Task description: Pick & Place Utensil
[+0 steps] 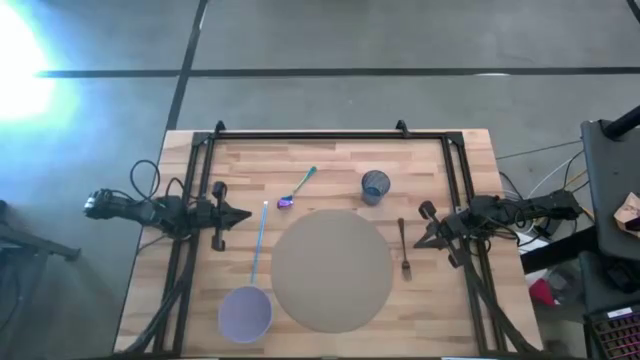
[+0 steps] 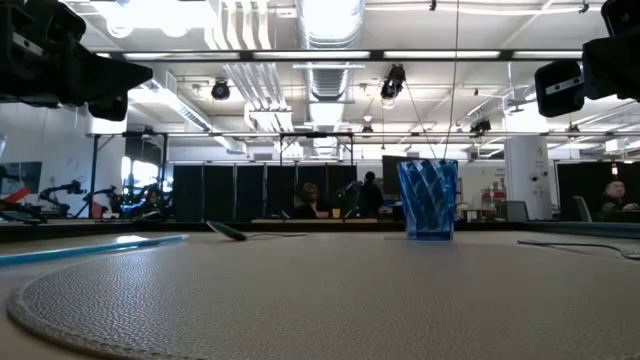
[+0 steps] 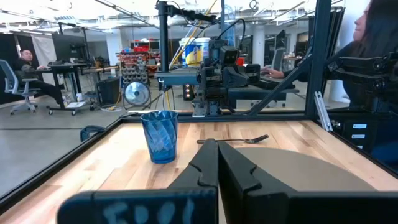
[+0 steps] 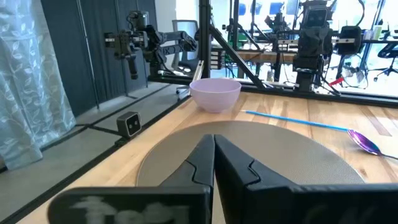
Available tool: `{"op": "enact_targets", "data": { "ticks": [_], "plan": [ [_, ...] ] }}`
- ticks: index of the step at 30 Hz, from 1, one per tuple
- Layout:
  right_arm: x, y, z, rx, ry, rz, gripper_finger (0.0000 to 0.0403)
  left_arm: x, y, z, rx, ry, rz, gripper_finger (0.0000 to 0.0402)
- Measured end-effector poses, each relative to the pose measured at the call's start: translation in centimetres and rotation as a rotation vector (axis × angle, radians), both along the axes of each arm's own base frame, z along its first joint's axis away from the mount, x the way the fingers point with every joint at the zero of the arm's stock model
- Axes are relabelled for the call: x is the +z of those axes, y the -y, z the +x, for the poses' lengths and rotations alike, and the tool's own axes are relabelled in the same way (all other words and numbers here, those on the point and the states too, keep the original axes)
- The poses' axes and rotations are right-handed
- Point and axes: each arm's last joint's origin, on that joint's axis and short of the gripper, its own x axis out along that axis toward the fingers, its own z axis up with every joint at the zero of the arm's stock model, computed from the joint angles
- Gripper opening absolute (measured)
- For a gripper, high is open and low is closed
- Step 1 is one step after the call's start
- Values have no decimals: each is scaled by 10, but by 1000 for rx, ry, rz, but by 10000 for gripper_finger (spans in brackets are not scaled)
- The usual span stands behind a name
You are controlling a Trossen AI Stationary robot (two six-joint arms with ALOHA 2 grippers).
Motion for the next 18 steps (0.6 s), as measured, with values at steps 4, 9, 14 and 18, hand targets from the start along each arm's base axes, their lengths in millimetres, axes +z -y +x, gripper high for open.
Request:
{"op": "enact_targets", "data": {
  "ticks": [4, 9, 14, 18],
  "plan": [
    [0, 0, 0, 1, 0, 0, 8, 0, 0, 0, 0, 0, 0, 0],
    [0, 0, 0, 1, 0, 0, 8, 0, 0, 0, 0, 0, 0, 0],
    [0, 0, 0, 0, 0, 0, 8, 0, 0, 0, 0, 0, 0, 0],
    [0, 0, 0, 0, 0, 0, 8, 0, 0, 0, 0, 1, 0, 0]
  ]
}}
